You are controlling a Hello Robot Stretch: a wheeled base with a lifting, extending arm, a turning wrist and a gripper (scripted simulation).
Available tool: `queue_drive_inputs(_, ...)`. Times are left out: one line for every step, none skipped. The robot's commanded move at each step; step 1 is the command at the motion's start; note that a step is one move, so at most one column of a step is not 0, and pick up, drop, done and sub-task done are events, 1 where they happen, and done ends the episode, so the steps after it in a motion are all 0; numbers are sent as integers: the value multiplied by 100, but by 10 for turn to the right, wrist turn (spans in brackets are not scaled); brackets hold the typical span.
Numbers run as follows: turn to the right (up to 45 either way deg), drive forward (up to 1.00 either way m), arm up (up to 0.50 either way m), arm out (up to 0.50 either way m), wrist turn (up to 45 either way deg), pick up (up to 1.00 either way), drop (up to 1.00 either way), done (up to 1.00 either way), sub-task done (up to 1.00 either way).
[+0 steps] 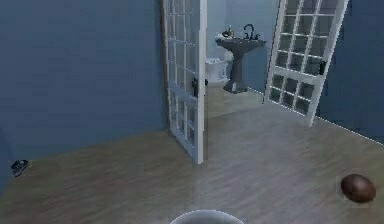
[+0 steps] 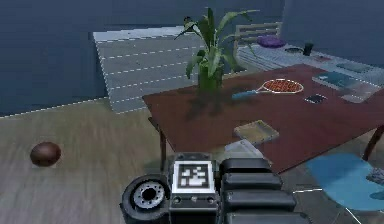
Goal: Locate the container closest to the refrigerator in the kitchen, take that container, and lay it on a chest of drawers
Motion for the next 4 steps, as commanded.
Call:
queue_drive_inputs(-360,0,0,0,0,0,0,0,0)
queue_drive_inputs(0,5,0,0,0,0,0,0,0)
queue_drive_inputs(450,0,0,0,0,0,0,0,0)
queue_drive_inputs(450,0,0,0,0,0,0,0,0)
